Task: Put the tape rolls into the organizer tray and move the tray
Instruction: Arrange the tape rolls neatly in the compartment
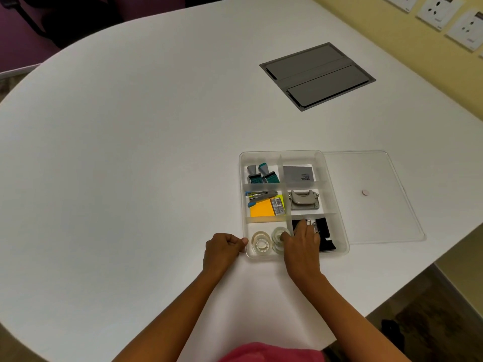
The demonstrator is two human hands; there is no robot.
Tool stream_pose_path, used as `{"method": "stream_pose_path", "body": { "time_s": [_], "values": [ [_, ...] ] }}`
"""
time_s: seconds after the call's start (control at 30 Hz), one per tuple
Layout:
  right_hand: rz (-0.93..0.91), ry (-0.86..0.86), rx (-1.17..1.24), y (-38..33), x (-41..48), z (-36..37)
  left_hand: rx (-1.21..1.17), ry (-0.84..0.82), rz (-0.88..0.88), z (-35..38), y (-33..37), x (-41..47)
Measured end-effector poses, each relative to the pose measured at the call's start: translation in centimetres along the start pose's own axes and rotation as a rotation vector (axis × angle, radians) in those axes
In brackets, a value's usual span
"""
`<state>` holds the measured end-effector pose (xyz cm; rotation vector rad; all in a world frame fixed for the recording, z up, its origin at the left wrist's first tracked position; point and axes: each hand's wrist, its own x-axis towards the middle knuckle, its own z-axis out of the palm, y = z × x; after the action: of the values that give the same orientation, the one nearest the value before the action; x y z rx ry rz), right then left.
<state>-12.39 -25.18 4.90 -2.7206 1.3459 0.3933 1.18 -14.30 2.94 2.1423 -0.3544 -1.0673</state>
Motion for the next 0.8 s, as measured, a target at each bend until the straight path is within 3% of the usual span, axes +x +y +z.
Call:
{"method": "stream_pose_path", "body": {
  "time_s": [0.57,0.7,0.8],
  "values": [
    [0.012,0.025,-0.037,0.0,-1.1,0.4,0.065,0.002,-0.047,-0.3,-0.1,-0.4],
    [0.011,0.056,0.025,-0.2,-1.1,0.1,0.082,0.003,-0.052,-0.3,-0.1,-0.3],
    [-0.038,0.179,0.175,-0.7,-1.4,-0.1,0.087,0.002,-0.05,-0.3,-0.1,-0.3]
  ]
}}
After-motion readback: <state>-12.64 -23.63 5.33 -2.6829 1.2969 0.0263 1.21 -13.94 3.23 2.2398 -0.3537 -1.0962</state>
